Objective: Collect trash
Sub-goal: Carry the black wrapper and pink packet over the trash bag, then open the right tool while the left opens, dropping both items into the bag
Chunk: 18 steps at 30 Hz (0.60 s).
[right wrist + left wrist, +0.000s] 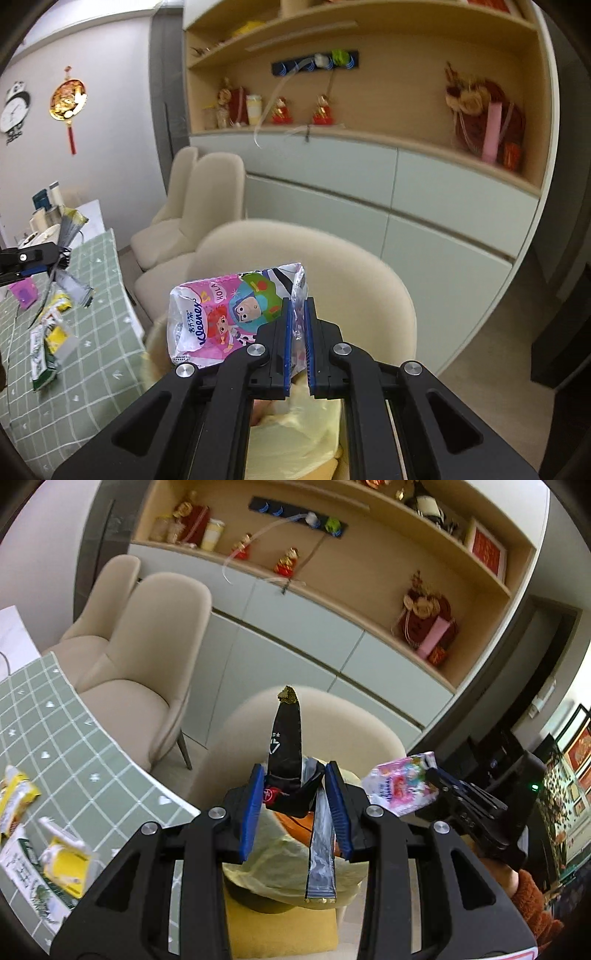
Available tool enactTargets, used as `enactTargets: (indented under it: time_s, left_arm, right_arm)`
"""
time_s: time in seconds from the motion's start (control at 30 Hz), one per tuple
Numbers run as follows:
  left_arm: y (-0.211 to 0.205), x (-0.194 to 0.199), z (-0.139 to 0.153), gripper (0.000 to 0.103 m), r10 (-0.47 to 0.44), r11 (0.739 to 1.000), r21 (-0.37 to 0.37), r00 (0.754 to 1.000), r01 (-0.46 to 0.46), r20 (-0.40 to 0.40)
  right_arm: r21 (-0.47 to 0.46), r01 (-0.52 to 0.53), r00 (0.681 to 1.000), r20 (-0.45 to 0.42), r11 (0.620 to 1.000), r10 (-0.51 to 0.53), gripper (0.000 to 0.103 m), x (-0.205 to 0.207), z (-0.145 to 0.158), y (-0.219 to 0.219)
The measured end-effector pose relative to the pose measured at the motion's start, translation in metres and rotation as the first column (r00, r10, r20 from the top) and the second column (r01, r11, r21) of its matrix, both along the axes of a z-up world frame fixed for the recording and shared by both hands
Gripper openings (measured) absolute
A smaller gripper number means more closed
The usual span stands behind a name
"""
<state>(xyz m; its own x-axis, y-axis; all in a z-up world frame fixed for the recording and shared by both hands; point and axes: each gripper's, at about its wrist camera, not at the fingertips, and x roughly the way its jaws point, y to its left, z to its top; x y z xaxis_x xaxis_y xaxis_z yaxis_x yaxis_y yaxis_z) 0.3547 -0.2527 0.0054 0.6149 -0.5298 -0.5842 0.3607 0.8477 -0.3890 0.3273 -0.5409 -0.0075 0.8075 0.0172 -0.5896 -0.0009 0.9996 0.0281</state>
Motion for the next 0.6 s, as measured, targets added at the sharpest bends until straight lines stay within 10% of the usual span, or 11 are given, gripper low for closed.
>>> enactTargets:
  time_s: [0.6]
  left_arm:
    - [-0.024, 0.023, -0.024, 0.033, 0.025, 0.992, 0.122, 0.998, -0.017, -0.063]
  right_arm:
    - [0.021, -0.279, 0.931, -0.238, 0.960, 0.276, 0.008, 0.047, -0.085, 0.062]
